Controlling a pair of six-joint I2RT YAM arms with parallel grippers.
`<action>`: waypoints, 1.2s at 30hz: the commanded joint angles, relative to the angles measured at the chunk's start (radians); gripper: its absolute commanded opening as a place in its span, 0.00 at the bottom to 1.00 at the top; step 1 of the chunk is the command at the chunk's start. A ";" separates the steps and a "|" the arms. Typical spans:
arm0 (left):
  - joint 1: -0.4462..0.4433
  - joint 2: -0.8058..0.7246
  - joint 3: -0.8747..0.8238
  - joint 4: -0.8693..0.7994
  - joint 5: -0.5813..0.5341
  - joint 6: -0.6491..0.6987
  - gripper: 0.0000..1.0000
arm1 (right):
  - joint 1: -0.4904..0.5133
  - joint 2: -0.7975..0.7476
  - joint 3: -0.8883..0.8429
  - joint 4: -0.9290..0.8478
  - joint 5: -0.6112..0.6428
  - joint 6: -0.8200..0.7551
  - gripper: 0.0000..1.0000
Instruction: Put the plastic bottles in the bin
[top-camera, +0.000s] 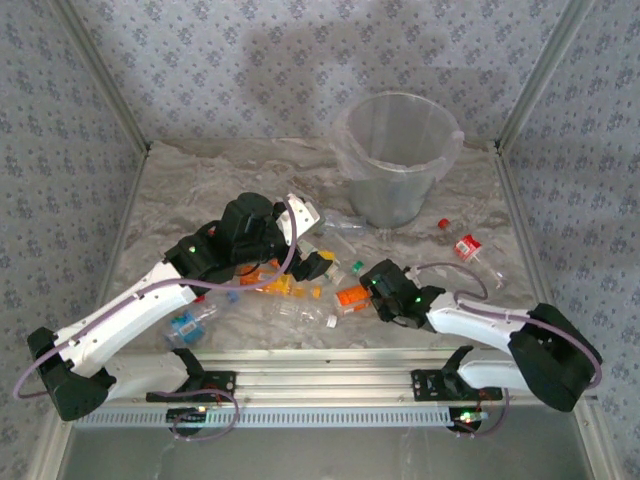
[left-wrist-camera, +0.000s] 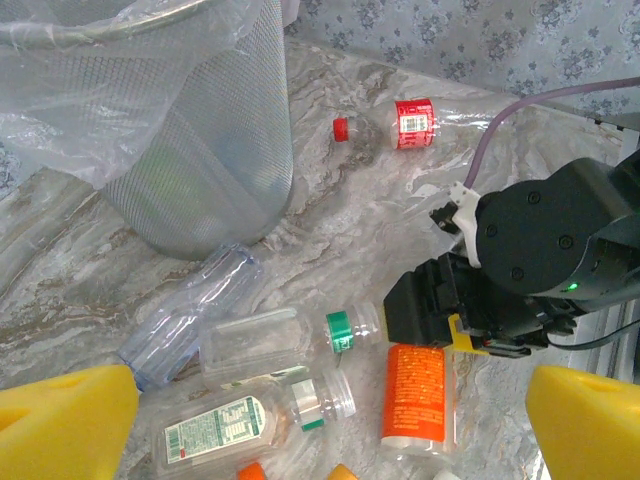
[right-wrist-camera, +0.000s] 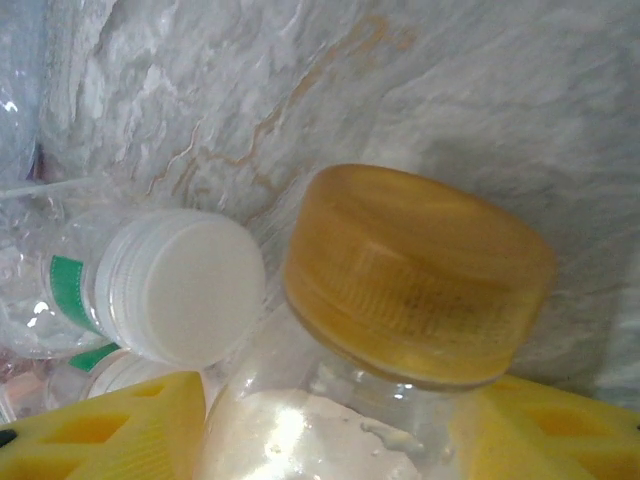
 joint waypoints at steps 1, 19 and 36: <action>-0.007 -0.017 0.000 0.025 -0.001 0.006 1.00 | -0.044 -0.063 -0.013 -0.107 -0.001 -0.061 0.66; -0.009 -0.014 0.004 0.023 0.008 0.002 1.00 | -0.587 -0.149 0.126 -0.514 -0.398 -0.822 0.62; -0.010 -0.006 0.003 0.025 0.013 0.000 1.00 | -0.569 -0.400 0.153 -0.716 -0.416 -0.819 0.96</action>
